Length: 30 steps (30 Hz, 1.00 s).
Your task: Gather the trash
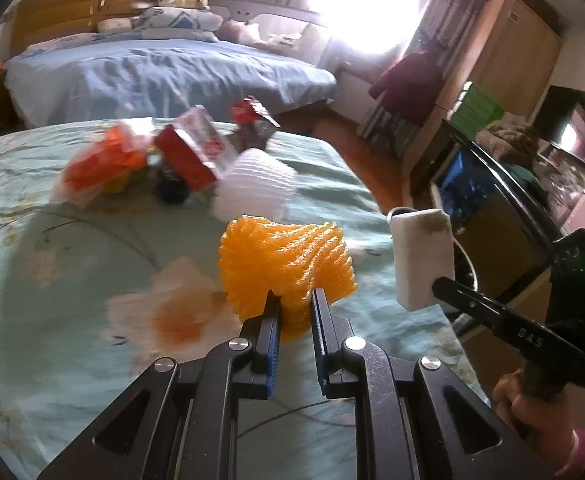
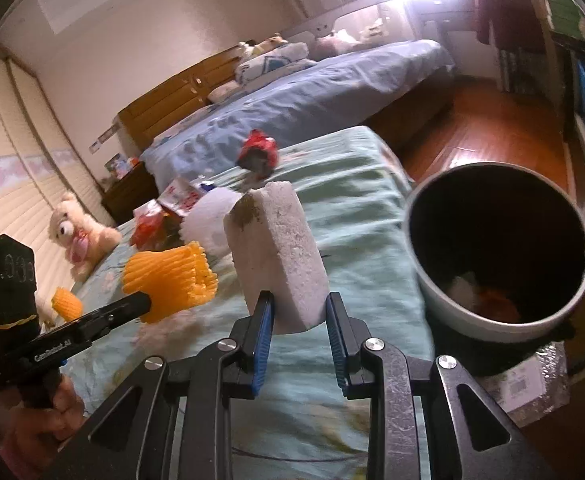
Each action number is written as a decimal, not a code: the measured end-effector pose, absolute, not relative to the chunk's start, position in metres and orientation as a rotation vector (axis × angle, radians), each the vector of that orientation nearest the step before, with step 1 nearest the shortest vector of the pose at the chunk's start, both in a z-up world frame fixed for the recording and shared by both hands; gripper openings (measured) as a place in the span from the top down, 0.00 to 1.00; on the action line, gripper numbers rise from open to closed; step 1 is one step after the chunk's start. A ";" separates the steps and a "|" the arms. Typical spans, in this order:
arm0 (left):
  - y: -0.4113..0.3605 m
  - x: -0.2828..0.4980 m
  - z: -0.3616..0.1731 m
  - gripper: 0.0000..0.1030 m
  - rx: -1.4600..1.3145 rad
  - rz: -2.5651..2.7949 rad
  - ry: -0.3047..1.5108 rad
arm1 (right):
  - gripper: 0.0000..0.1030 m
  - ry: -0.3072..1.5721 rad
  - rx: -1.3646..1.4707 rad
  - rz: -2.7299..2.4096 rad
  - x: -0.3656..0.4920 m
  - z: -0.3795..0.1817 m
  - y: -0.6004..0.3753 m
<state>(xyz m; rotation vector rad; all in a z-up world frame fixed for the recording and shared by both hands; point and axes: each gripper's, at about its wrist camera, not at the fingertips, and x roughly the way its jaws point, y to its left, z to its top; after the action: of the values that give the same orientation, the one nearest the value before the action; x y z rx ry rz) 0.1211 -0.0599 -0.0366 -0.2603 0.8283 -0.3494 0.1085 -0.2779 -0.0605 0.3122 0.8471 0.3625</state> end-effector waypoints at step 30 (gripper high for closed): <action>-0.176 0.180 -0.042 0.87 -0.158 -0.502 0.841 | 0.74 0.831 0.408 0.135 0.116 -0.074 -0.394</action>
<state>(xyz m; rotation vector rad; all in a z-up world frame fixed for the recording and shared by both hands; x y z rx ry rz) 0.1804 -0.1765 -0.0419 -0.1584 0.8406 -0.5022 0.1160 -0.3937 -0.0738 0.4079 0.8309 0.1353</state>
